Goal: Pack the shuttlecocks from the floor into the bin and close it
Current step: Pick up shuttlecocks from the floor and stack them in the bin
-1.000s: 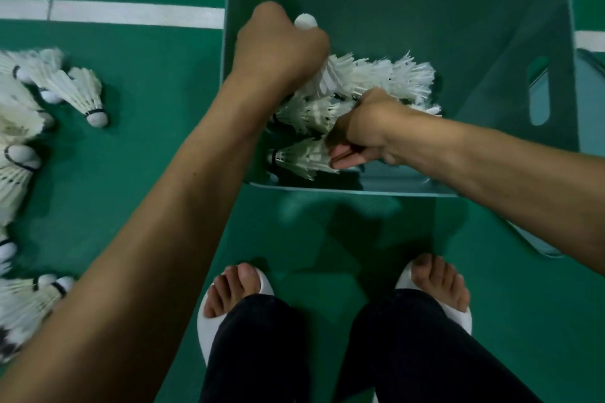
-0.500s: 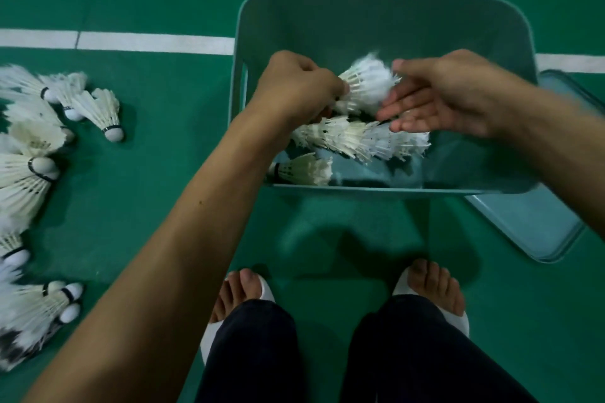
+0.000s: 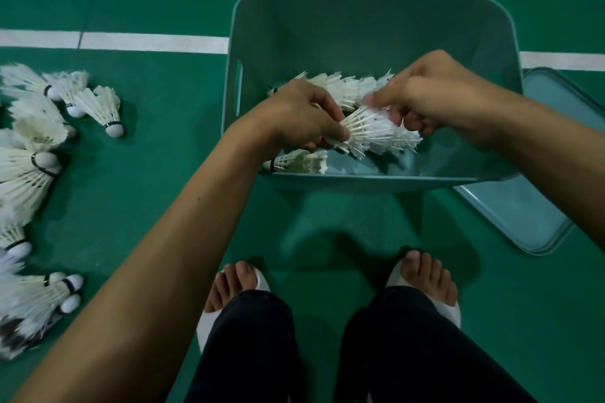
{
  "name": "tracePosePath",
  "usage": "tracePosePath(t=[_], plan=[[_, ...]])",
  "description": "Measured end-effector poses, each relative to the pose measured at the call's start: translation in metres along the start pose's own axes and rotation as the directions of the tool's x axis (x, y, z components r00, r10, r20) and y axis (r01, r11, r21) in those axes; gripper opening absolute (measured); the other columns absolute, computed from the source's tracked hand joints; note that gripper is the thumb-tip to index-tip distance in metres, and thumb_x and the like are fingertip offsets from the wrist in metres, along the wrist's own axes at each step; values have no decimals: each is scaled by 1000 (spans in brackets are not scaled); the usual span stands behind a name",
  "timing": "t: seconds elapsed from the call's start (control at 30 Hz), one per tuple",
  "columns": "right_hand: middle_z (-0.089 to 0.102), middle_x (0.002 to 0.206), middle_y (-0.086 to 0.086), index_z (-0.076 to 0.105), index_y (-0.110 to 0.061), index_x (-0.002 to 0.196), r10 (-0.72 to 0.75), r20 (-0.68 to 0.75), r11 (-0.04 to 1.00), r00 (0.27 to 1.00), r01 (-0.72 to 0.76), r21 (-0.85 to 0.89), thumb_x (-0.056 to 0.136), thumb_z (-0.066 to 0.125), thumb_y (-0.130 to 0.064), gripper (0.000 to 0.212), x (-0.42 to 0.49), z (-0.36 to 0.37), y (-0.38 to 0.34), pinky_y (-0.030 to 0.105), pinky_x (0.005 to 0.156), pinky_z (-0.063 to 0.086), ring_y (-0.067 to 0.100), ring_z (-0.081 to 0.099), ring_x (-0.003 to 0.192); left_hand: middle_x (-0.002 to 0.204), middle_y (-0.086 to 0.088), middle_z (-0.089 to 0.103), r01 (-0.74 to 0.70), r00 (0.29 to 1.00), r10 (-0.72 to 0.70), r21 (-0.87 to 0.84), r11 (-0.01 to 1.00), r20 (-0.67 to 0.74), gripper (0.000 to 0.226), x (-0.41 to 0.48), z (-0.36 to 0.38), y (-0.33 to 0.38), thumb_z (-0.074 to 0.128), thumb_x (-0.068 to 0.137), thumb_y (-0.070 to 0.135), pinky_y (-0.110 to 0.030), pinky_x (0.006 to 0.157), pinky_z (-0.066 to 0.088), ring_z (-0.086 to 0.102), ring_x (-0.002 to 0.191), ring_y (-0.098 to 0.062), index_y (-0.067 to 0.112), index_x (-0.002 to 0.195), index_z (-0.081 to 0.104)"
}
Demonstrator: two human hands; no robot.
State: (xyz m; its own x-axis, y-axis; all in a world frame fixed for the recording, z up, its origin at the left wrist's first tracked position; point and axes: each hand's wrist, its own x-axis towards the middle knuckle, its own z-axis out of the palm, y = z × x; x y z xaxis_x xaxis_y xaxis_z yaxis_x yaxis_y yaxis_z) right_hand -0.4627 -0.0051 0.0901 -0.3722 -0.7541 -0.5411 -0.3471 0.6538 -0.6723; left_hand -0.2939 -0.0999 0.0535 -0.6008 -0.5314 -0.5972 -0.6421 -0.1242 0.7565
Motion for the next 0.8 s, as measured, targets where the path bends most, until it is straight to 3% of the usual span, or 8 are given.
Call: tracePosePath(t=[0.07, 0.13, 0.23, 0.4, 0.5, 0.6, 0.7, 0.8], plan=[[55, 51, -2, 66, -8, 67, 77, 79, 994, 994, -70, -79, 83, 82, -19, 25, 7, -1, 1, 24, 45, 31, 13, 39, 42, 87, -7, 76, 18, 999, -21, 61, 998, 39, 9, 4, 2, -2, 78, 87, 11, -31, 69, 53, 68, 70, -14, 11, 93, 71], [59, 52, 2, 71, -2, 70, 137, 92, 980, 986, -122, -157, 81, 81, -11, 18, 12, 1, 6, 22, 44, 33, 13, 41, 40, 92, -8, 74, 46, 997, -55, 183, 982, 45, 11, 7, 2, -4, 71, 94, 17, -33, 69, 52, 67, 78, -19, 8, 100, 71], [74, 62, 8, 74, 6, 79, 199, 111, 960, 974, -171, -224, 84, 76, -7, 14, 12, 13, 13, 20, 38, 38, 11, 46, 37, 98, -13, 72, 100, 994, -106, 392, 914, -8, 18, 13, -1, -5, 57, 98, 8, -36, 68, 52, 65, 77, -25, -1, 111, 67], [77, 68, 11, 75, 5, 83, 248, 197, 947, 948, -195, -255, 87, 73, -5, 11, 21, 43, 19, 19, 40, 47, 12, 60, 40, 94, -17, 75, 185, 970, -242, 567, 803, 27, 21, 20, -6, -4, 50, 94, 4, -53, 83, 62, 76, 84, -35, 2, 99, 71], [77, 68, 13, 74, 6, 90, 284, 215, 947, 934, -238, -217, 89, 72, -3, 9, 32, 53, 19, 21, 42, 53, 15, 66, 42, 95, -20, 70, 227, 950, -310, 620, 751, 28, 24, 19, -6, -4, 46, 93, 5, -57, 83, 61, 75, 83, -37, 1, 102, 68], [78, 74, 14, 69, 4, 89, 368, 290, 929, 883, -338, -150, 92, 71, -6, 11, 40, 57, 13, 25, 46, 60, 19, 70, 48, 96, -23, 69, 264, 937, -348, 577, 773, 39, 25, 19, -5, -4, 44, 90, 6, -58, 83, 61, 76, 82, -38, -1, 102, 64], [74, 70, 10, 63, -1, 85, 445, 363, 891, 819, -444, -93, 99, 63, -8, 15, 48, 68, 10, 23, 53, 58, 16, 65, 59, 98, -21, 66, 253, 947, -321, 584, 772, 15, 27, 20, -3, -6, 40, 93, 7, -57, 83, 61, 74, 84, -37, -1, 103, 64], [70, 57, 7, 63, -3, 89, 472, 346, 872, 811, -486, -51, 102, 57, -5, 14, 53, 77, 12, 22, 51, 58, 13, 64, 57, 96, -19, 63, 227, 960, -281, 603, 765, -5, 26, 21, 2, -10, 40, 94, 5, -50, 84, 61, 71, 85, -36, 1, 101, 65]])
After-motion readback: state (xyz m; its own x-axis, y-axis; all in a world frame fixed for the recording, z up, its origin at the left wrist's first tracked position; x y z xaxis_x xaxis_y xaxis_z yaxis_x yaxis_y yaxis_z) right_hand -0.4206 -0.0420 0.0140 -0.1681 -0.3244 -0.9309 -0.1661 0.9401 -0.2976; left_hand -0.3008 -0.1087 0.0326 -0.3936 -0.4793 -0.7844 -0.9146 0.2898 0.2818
